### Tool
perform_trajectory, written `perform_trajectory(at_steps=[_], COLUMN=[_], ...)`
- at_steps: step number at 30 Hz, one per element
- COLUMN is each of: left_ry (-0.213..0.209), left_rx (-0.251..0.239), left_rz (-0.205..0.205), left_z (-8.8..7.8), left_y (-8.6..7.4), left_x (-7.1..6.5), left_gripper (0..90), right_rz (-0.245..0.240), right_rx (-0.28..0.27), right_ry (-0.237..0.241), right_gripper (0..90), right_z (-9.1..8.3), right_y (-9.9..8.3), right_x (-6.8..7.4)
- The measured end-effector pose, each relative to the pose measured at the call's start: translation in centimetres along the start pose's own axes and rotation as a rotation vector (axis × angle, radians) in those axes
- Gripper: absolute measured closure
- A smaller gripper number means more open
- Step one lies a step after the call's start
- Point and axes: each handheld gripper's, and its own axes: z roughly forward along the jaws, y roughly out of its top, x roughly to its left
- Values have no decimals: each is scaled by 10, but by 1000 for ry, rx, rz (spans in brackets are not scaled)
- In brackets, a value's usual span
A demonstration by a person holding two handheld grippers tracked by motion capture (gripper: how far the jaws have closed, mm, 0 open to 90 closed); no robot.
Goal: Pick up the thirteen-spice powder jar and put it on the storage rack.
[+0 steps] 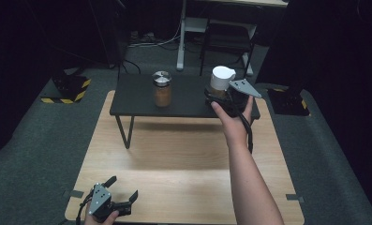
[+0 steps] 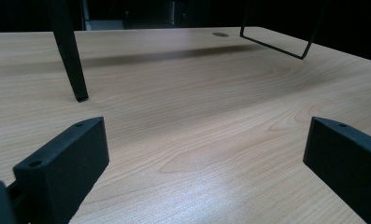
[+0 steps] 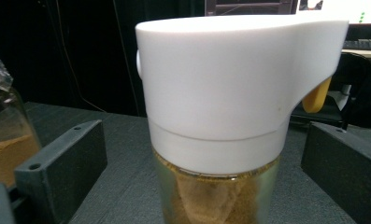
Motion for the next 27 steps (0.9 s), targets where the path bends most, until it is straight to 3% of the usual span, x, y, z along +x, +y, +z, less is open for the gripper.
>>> perform_trajectory(at_steps=[27], left_ry=[-6], left_rx=[-2], left_rz=[6], left_z=[0], left_y=[0], left_x=[1], left_gripper=[6], right_rz=[-28], right_rx=[-45], right_ry=[48], right_gripper=[0], right_z=[-36], right_y=[-10], right_x=[3])
